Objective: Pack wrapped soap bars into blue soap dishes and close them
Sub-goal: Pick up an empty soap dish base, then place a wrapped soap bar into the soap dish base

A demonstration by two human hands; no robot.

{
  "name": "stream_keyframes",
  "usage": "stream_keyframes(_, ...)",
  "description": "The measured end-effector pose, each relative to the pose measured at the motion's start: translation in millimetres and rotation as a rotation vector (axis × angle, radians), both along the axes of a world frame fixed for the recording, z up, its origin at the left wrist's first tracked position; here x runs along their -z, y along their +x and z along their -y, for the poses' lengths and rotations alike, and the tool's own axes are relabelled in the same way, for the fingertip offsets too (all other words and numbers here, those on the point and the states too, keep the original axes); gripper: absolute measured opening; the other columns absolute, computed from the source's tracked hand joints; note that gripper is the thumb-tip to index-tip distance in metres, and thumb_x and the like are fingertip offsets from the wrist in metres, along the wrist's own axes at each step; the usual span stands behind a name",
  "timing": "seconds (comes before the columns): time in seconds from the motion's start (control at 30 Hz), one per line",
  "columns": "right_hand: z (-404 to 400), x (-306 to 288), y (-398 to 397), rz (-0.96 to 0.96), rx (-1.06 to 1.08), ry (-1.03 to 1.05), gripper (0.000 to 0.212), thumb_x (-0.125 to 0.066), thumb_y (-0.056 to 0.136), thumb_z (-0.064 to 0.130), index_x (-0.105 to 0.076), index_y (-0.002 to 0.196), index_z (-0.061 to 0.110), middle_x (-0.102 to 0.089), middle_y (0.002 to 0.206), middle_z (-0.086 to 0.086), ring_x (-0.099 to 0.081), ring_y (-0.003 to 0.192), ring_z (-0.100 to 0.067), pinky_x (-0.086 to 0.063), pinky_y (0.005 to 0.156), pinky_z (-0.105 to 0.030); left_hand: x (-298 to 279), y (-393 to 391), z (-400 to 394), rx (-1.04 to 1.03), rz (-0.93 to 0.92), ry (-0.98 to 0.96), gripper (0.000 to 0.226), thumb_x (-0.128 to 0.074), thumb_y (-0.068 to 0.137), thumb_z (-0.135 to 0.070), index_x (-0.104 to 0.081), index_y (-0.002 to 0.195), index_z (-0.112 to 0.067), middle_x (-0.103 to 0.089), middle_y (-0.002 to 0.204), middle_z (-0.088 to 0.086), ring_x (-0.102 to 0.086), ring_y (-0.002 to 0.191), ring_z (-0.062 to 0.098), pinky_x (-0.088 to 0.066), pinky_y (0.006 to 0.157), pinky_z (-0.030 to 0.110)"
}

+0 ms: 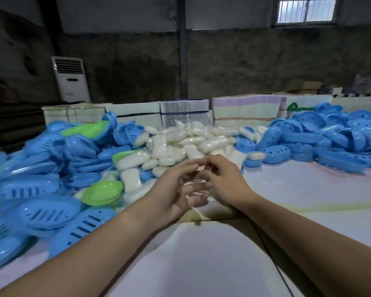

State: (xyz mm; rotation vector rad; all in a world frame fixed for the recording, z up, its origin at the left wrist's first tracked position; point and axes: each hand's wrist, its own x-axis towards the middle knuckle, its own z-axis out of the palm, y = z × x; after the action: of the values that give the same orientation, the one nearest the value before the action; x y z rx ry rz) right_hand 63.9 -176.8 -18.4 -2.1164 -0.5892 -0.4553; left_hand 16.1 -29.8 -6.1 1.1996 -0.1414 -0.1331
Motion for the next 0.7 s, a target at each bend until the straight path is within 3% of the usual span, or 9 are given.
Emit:
stream_keyframes(0.07, -2.4, 0.1, 0.1, 0.036, -0.001, -0.007, 0.019, -0.06, 0.092, 0.021, -0.066, 0.108, 0.028, -0.06, 0.096, 0.007, -0.054, 0.092, -0.009, -0.045, 0.087, -0.029, -13.1, 1.9, -12.5, -0.102, 0.078, 0.176, 0.018, -0.057, 0.098, -0.013, -0.074, 0.099, -0.018, -0.07, 0.082, 0.008, -0.07, 0.068, 0.019, -0.056, 0.056, 0.031)
stream_keyframes(0.17, -4.6, 3.6, 0.3, 0.062, -0.039, -0.052, 0.022, -0.06, 0.091, 0.021, -0.06, 0.104, 0.039, -0.056, 0.095, 0.014, -0.052, 0.093, -0.004, -0.039, 0.081, -0.021, -22.7, 11.4, -48.4, -0.455, 0.386, 0.845, 0.013, -0.059, 0.096, -0.022, -0.066, 0.103, -0.031, -0.069, 0.087, -0.004, -0.067, 0.07, 0.009, -0.05, 0.054, 0.017)
stream_keyframes(0.23, -7.5, 5.6, 0.1, 0.06, -0.074, -0.073, 0.022, -0.06, 0.091, 0.022, -0.062, 0.107, 0.038, -0.055, 0.097, 0.014, -0.051, 0.095, -0.005, -0.038, 0.082, -0.021, -25.8, 19.2, -78.4, -0.662, 0.453, 1.113, 0.018, -0.059, 0.093, -0.026, -0.06, 0.106, -0.038, -0.066, 0.096, -0.009, -0.064, 0.083, 0.011, -0.056, 0.067, 0.027)
stream_keyframes(0.33, -12.1, 8.5, 0.2, 0.068, -0.111, -0.139, 0.026, -0.059, 0.091, 0.023, -0.063, 0.114, 0.034, -0.055, 0.1, 0.014, -0.051, 0.099, -0.007, -0.04, 0.087, -0.025, -21.5, 37.1, -127.1, -0.799, 0.225, 1.236, 0.037, -0.057, 0.09, -0.024, -0.055, 0.126, -0.033, -0.059, 0.123, 0.001, -0.054, 0.116, 0.029, -0.049, 0.091, 0.041)
stream_keyframes(0.4, -13.4, 10.9, 1.2, 0.077, -0.124, -0.187, 0.027, -0.058, 0.092, 0.026, -0.061, 0.116, 0.036, -0.055, 0.103, 0.015, -0.049, 0.101, -0.005, -0.038, 0.086, -0.024, -15.0, 50.0, -153.2, -0.76, 0.027, 1.422, 0.048, -0.056, 0.09, -0.025, -0.048, 0.137, -0.029, -0.051, 0.134, 0.008, -0.041, 0.13, 0.036, -0.039, 0.091, 0.041)
stream_keyframes(0.5, -14.6, 14.0, 3.7, 0.096, -0.132, -0.248, 0.029, -0.059, 0.091, 0.029, -0.06, 0.118, 0.039, -0.055, 0.105, 0.014, -0.048, 0.103, -0.005, -0.035, 0.085, -0.023, -17.9, 66.4, -179.5, -0.61, -0.098, 1.565, 0.038, -0.056, 0.094, -0.025, -0.054, 0.131, -0.018, -0.056, 0.133, 0.011, -0.05, 0.121, 0.033, -0.043, 0.094, 0.038)
stream_keyframes(0.6, -16.2, 13.9, 5.2, 0.108, -0.132, -0.31, 0.03, -0.06, 0.091, 0.03, -0.06, 0.12, 0.038, -0.055, 0.107, 0.013, -0.047, 0.104, -0.006, -0.038, 0.088, -0.026, -26.8, 67.1, -203.1, -0.539, -0.2, 1.801, 0.022, -0.052, 0.093, -0.02, -0.058, 0.112, -0.011, -0.06, 0.116, 0.011, -0.058, 0.104, 0.03, -0.051, 0.095, 0.042)
stream_keyframes(0.7, -18.4, 15.2, 3.4, 0.115, -0.15, -0.339, 0.03, -0.059, 0.091, 0.031, -0.06, 0.12, 0.04, -0.053, 0.107, 0.018, -0.045, 0.107, -0.004, -0.039, 0.091, -0.028, -22.1, 60.9, -215.1, -0.449, -0.289, 1.974, 0.022, -0.058, 0.091, -0.037, -0.057, 0.092, -0.015, -0.06, 0.096, 0.004, -0.06, 0.09, 0.023, -0.054, 0.09, 0.041)
